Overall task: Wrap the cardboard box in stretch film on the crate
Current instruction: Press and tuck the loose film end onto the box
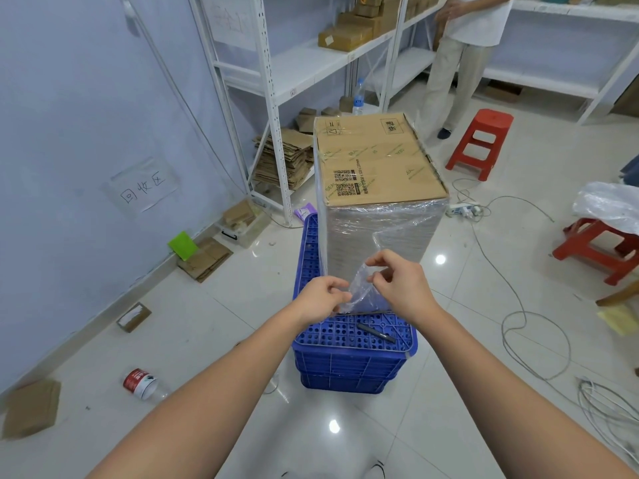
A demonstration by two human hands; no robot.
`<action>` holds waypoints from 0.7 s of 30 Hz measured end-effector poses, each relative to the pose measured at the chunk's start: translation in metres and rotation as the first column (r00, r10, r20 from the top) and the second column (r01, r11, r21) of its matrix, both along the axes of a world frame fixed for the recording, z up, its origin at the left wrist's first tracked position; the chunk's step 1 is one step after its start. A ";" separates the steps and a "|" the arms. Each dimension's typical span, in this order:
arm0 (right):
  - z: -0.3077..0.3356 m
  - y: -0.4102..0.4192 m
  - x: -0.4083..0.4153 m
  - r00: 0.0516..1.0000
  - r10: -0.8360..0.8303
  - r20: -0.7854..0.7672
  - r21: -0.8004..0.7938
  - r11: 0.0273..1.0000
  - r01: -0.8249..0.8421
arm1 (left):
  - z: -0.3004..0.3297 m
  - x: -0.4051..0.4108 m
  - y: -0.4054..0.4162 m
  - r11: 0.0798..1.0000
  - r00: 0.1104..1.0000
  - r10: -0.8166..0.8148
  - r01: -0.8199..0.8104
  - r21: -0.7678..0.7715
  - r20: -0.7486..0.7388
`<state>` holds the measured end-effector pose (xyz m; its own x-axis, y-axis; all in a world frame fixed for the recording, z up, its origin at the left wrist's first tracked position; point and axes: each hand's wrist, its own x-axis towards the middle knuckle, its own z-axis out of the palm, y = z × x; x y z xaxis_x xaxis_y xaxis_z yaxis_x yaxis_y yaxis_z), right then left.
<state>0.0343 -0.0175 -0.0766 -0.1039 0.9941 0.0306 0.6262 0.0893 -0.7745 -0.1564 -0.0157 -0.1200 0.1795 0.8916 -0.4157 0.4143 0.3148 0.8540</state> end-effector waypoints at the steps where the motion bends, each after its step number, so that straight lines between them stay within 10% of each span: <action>1: -0.001 0.000 0.001 1.000 0.002 0.005 -0.001 1.000 -0.002 | 0.000 0.000 0.000 1.000 1.000 0.010 -0.010 0.008 0.000; 7: 0.000 0.002 0.000 1.000 -0.004 0.012 -0.007 1.000 0.004 | 0.003 -0.008 -0.013 0.987 0.999 0.028 -0.021 0.157 -0.043; 12: 0.000 0.004 -0.003 0.999 0.026 -0.026 -0.008 1.000 -0.026 | -0.001 -0.014 -0.022 0.903 0.897 -0.091 0.258 0.345 -0.434; 21: 0.000 0.008 -0.010 0.993 0.120 -0.011 0.007 0.993 -0.120 | -0.001 -0.026 -0.027 0.949 0.978 0.175 -0.136 0.286 -0.115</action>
